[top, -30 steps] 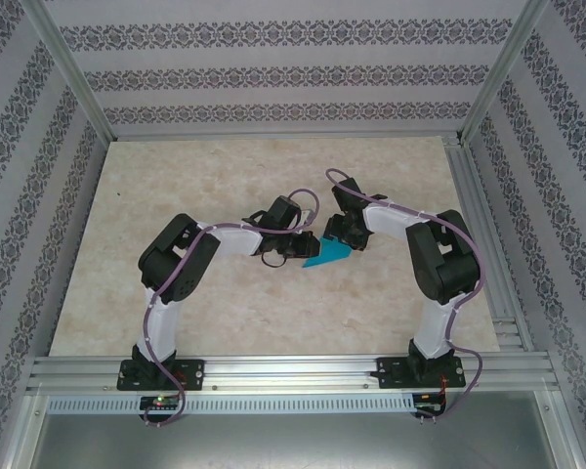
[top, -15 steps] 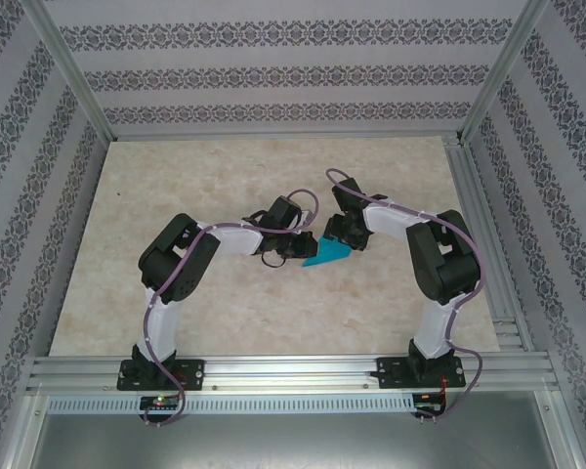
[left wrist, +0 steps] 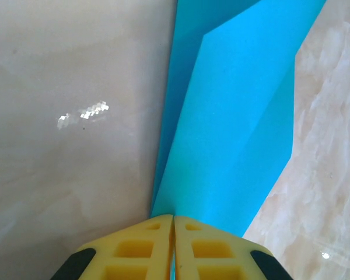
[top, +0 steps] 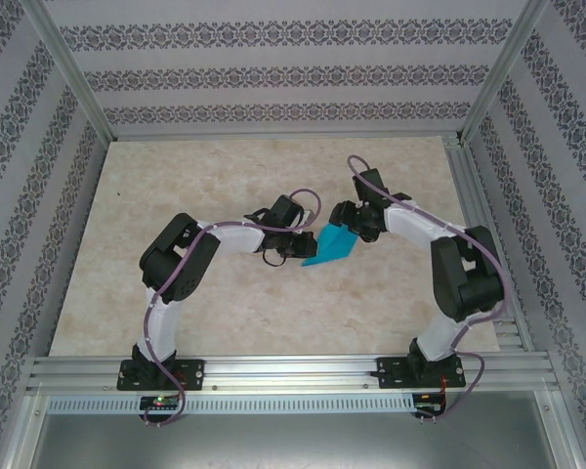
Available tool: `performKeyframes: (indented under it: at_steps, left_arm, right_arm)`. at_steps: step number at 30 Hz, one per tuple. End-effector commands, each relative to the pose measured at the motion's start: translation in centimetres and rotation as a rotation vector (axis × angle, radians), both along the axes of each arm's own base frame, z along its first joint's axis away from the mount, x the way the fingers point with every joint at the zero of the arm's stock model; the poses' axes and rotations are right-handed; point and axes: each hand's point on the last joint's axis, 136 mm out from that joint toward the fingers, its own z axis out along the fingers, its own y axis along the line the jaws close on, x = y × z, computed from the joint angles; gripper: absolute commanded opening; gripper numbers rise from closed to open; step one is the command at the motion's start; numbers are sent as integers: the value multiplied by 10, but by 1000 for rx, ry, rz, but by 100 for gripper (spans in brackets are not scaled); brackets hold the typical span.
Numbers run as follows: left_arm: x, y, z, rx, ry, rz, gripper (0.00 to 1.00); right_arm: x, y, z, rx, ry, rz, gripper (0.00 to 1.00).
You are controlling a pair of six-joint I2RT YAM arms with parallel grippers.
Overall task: Fold a paper plane with a square sheet of paper (pick it up from the middle)
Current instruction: Fourth fold the wing at the center of the table.
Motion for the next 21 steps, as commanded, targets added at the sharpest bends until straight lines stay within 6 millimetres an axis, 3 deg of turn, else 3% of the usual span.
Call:
performKeyframes:
  at_steps: [1,10,15,21]
  left_arm:
    - [-20,34,-50,194,100,15,10]
    - [-23,35,-55,211,112,16,9]
    - [-24,37,-58,218,117,20,9]
    - [-24,38,-59,227,120,23,8]
  right_arm:
    - [-4,28,20,137,-87,111,62]
    - [-27,69,-12,258,-19,205,19]
    - [-31,68,-36,251,33,186,12]
    - [-31,57,-55,237,64,157,11]
